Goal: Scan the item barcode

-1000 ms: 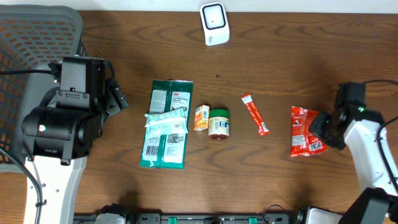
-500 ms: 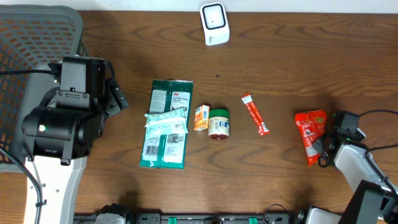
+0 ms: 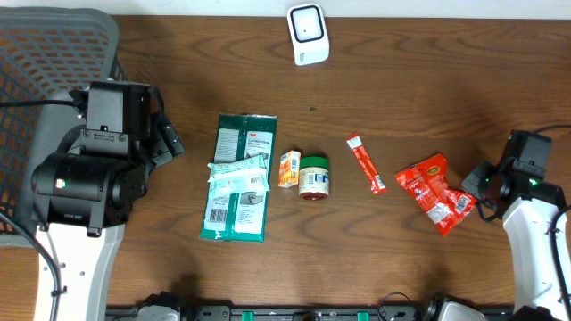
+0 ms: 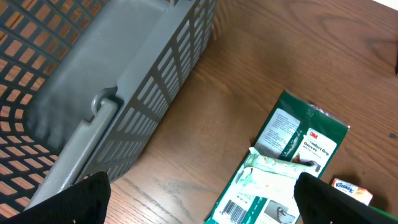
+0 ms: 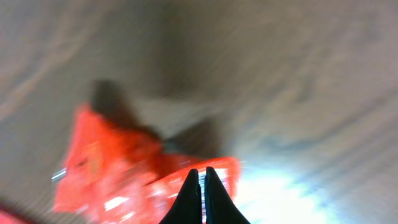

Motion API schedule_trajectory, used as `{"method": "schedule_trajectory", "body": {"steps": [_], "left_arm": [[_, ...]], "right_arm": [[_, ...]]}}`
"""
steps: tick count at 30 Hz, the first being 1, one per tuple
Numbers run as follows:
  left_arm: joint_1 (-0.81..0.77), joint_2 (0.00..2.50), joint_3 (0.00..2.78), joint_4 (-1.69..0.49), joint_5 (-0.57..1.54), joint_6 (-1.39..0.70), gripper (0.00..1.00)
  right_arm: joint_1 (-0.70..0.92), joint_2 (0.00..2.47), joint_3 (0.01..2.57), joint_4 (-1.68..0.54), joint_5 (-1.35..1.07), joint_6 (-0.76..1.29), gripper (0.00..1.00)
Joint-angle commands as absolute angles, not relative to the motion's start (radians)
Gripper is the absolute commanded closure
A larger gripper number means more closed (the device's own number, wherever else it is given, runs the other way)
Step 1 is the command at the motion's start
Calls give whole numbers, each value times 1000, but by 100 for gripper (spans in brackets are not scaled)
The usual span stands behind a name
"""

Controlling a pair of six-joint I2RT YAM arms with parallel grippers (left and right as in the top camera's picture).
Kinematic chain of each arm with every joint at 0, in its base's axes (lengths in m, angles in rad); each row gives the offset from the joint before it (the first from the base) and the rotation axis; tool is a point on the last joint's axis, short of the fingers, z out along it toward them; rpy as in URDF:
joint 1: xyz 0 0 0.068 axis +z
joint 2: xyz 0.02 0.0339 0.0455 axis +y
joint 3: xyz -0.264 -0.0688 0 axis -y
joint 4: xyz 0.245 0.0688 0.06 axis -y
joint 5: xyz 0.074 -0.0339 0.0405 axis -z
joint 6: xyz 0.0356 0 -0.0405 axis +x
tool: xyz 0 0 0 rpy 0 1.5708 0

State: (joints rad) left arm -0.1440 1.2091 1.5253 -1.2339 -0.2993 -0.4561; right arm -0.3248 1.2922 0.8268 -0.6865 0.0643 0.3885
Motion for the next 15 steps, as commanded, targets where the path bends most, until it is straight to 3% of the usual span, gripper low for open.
{"method": "schedule_trajectory", "body": {"steps": [1, 15], "left_arm": [[-139, 1208, 1529, -1238, -324, -458, 5], [-139, 1208, 1529, -1238, -324, -458, 5]], "right_arm": [[-272, 1302, 822, -700, -59, 342, 99], [-155, 1505, 797, -672, 75, 343, 99]]}}
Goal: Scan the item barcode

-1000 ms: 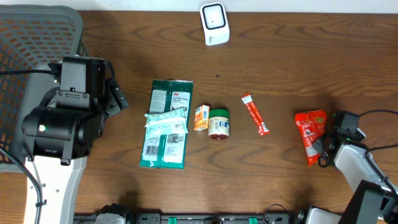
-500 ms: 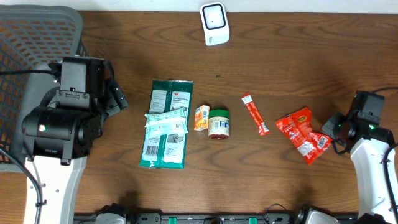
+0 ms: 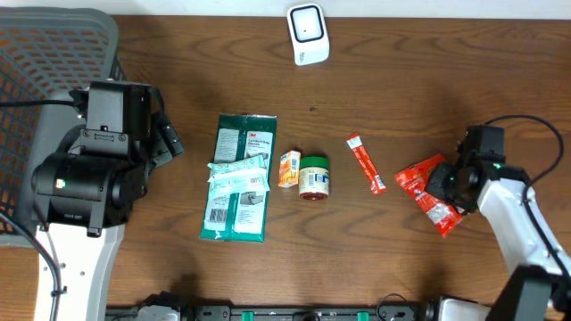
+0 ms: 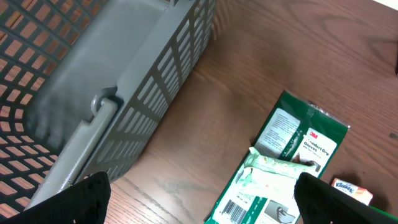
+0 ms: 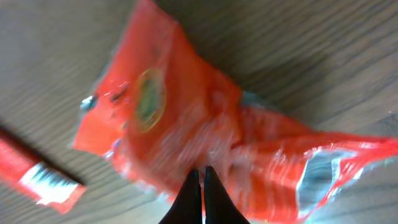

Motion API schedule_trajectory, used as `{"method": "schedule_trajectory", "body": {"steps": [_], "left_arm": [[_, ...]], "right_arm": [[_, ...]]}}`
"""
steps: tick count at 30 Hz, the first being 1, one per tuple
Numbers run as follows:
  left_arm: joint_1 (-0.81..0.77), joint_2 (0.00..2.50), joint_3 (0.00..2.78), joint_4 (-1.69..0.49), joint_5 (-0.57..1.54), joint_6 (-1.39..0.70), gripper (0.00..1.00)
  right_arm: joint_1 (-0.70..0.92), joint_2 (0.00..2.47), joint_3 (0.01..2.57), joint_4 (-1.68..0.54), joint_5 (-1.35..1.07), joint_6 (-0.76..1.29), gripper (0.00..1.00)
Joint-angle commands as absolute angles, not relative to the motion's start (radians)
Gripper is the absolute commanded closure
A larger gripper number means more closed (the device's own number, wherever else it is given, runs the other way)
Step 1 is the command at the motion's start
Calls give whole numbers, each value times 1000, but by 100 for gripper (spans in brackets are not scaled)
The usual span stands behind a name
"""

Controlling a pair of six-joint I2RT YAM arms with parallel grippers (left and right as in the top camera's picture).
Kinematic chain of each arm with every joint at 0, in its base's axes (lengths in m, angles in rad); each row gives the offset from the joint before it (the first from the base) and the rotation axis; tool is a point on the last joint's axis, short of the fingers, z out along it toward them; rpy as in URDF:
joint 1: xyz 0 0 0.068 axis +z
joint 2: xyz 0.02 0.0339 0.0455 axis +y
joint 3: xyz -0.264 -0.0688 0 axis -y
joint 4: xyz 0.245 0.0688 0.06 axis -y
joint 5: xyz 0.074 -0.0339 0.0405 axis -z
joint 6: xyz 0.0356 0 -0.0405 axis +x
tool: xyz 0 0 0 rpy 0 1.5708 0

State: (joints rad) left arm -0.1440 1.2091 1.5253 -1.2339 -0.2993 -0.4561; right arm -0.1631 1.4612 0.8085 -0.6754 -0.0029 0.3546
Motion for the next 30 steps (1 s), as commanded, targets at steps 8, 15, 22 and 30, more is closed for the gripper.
{"method": "schedule_trajectory", "body": {"steps": [8, 15, 22, 30], "left_arm": [[-139, 1208, 1529, -1238, -323, -458, 5], [-139, 1208, 1529, -1238, -324, -458, 5], [-139, 1208, 1529, -1238, -324, -458, 5], [-139, 1208, 1529, -1238, -324, -458, 5]], "right_arm": [[-156, 1694, 797, -593, 127, 342, 92], [-158, 1663, 849, -630, 137, 305, 83], [-158, 1547, 997, -730, 23, 252, 60], [-154, 1499, 981, -822, -99, 253, 62]]}}
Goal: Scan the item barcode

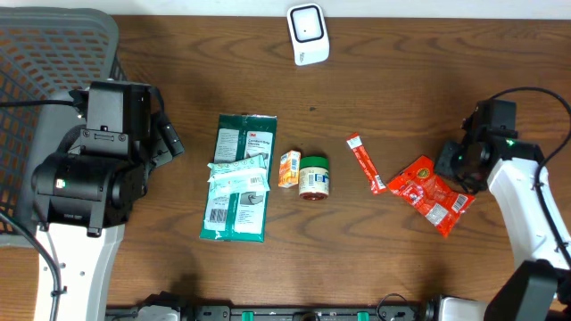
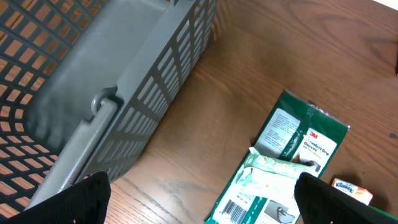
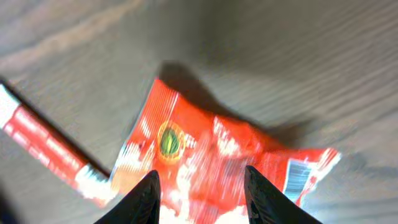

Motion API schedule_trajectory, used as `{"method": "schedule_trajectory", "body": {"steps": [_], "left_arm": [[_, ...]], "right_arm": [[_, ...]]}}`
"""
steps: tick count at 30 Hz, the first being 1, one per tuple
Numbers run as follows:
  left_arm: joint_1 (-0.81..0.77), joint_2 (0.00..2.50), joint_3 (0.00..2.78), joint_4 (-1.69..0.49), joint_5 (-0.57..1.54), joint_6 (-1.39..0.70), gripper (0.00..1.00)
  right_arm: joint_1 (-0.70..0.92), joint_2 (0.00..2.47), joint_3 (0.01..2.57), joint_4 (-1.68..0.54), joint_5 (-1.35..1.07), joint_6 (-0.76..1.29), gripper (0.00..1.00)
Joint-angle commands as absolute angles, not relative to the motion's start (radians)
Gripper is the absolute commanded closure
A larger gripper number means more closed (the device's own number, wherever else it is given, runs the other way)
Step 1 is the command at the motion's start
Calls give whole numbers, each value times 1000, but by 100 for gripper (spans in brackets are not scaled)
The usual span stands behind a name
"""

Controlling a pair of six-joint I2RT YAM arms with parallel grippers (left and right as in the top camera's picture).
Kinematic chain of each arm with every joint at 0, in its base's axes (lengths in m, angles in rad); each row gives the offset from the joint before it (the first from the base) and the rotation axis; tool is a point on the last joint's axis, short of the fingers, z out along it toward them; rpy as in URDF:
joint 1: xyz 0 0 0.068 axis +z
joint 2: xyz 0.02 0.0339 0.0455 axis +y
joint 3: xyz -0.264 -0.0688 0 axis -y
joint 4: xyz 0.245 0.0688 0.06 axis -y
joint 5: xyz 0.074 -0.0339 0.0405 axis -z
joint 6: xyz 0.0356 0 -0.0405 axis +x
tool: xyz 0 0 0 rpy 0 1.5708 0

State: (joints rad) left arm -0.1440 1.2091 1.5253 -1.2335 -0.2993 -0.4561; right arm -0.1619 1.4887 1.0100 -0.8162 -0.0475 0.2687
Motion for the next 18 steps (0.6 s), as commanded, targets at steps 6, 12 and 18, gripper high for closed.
{"method": "schedule_trajectory", "body": {"steps": [6, 12, 18], "left_arm": [[-139, 1208, 1529, -1238, -323, -458, 5], [-139, 1208, 1529, -1238, -324, -458, 5], [-139, 1208, 1529, -1238, -324, -458, 5]], "right_arm": [[-151, 1533, 843, -694, -117, 253, 64], [-148, 1554, 678, -439, -207, 228, 55], [-152, 1534, 773, -499, -215, 199, 44]]}}
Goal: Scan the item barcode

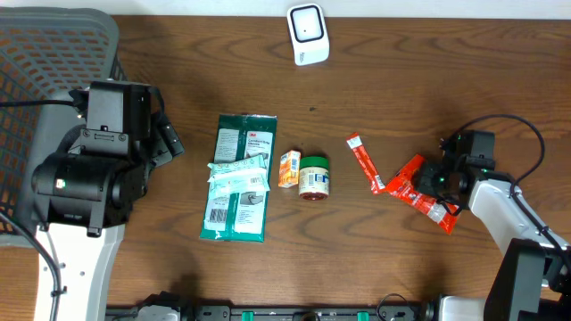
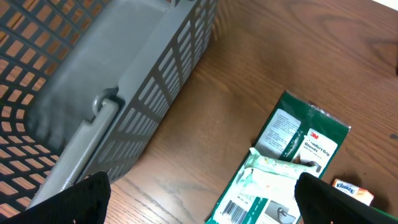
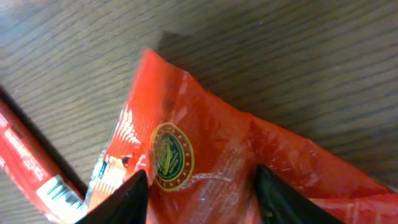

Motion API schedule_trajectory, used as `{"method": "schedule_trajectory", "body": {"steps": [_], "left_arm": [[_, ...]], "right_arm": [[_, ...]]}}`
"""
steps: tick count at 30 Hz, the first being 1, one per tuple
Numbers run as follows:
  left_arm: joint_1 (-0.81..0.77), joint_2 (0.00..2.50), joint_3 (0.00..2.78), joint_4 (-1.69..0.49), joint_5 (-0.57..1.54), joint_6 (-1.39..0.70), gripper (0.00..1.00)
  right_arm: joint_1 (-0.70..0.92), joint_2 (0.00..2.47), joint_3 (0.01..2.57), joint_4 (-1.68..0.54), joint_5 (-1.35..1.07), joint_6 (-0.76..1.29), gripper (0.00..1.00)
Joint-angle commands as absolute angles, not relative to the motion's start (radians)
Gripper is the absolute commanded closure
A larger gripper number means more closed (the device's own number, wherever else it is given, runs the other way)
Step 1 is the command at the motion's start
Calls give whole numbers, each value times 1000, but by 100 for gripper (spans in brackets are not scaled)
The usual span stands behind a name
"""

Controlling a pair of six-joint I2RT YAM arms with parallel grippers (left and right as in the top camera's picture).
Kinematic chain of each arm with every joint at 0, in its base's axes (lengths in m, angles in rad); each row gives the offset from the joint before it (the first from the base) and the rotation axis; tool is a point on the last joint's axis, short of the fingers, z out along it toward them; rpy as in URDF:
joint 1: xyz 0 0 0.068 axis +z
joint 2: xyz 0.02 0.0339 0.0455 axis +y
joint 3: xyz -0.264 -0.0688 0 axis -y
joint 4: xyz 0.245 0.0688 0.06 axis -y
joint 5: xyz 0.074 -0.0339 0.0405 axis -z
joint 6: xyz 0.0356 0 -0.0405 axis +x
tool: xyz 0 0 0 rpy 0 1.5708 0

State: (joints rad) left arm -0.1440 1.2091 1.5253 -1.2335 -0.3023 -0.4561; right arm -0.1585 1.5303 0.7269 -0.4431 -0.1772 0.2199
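Note:
A red snack packet [image 1: 412,185] lies on the wooden table at the right. My right gripper [image 1: 437,176] is low over it. In the right wrist view the packet [image 3: 205,155] fills the frame, and the right gripper [image 3: 200,199] is open with one dark finger [image 3: 127,199] on either side of it. The white scanner [image 1: 308,34] stands at the table's far edge. My left gripper [image 2: 202,208] hangs open near the basket, with nothing between its fingers.
A red stick sachet [image 1: 366,163] lies just left of the packet. Mid-table are a small jar [image 1: 313,176], a little orange box [image 1: 289,168] and a green 3M package [image 1: 239,178]. A grey mesh basket [image 1: 45,53] fills the far left corner.
My right gripper has come down and to the left, from above the packet's far right side to close over it. Its open fingers now straddle the packet. The left arm has not moved.
My right gripper was shut beside the packet's right end, then shut low against the packet. Later it stood open higher up, with the packet shifted slightly left toward the stick sachet. Now it is low again, open around the packet. The left arm stayed still.

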Motion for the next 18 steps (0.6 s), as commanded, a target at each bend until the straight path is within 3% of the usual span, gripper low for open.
{"method": "schedule_trajectory", "body": {"steps": [1, 5, 7, 11, 12, 18], "left_arm": [[-139, 1208, 1529, -1238, -323, -458, 5], [-139, 1208, 1529, -1238, -324, -458, 5], [-139, 1208, 1529, -1238, -324, -458, 5], [-139, 1208, 1529, -1238, -324, -458, 5], [-139, 1208, 1529, -1238, -324, -458, 5], [-139, 1208, 1529, -1238, -323, -458, 5]], "right_arm": [[-152, 1528, 809, -534, -215, 190, 43], [-152, 1508, 973, -721, -207, 144, 41], [-152, 1504, 1022, -814, -169, 144, 46], [-152, 1507, 1021, -954, -41, 217, 92], [-152, 1507, 1008, -968, -25, 236, 98], [-156, 1507, 860, -854, 62, 289, 99]]}}
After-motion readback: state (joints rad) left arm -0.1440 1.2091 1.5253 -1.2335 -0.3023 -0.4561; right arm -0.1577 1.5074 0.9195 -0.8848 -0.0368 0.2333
